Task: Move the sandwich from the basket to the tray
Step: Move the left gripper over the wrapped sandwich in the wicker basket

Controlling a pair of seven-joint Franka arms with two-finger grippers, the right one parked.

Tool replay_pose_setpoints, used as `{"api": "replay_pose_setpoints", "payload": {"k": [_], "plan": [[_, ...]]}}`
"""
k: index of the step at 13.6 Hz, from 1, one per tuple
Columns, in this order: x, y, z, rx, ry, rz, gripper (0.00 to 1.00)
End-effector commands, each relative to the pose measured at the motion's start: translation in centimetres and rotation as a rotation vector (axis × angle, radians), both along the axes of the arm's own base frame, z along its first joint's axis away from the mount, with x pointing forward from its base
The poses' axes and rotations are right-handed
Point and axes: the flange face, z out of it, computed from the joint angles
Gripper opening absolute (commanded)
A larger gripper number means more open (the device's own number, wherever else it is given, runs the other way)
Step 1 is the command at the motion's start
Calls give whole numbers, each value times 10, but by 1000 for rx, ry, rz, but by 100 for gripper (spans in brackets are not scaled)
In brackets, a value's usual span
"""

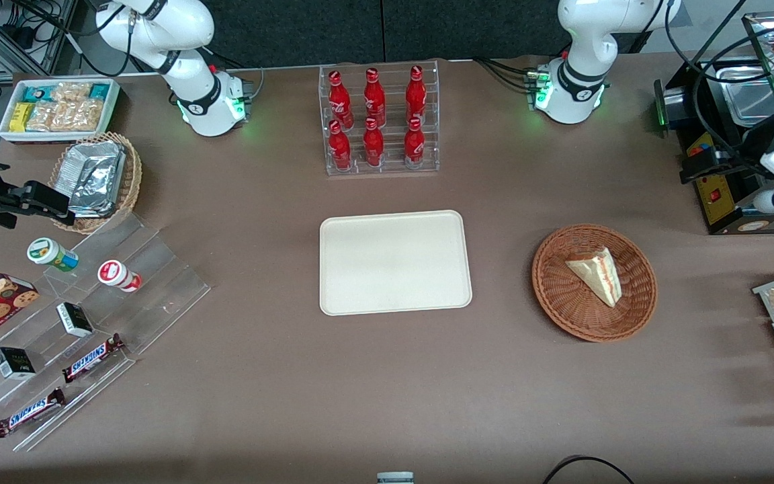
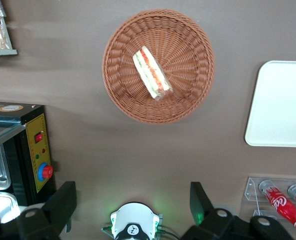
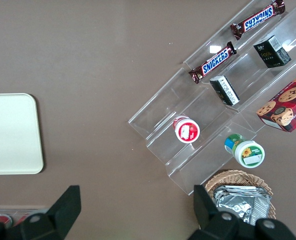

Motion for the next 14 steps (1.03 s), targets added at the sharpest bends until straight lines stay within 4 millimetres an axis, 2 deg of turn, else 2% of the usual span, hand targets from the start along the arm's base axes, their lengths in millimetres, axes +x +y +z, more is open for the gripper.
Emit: {"api": "replay_pose_setpoints", "payload": {"k": [1,3,5,7,9,11,13,14], "plan": [[-4,-7,2,-5,25,-40,100],[0,-6,-10,8,40,-27,100],[5,-4,-35,36,46,-23,100],[6,-3,-79,59,11,74,100],[-1,-5,-121,77,-64,212,100],[-6,-23,-171,90,-124,348,100],[-10,-29,-212,88,-192,525,100],[-14,-37,-226,86,-207,573,100]]}}
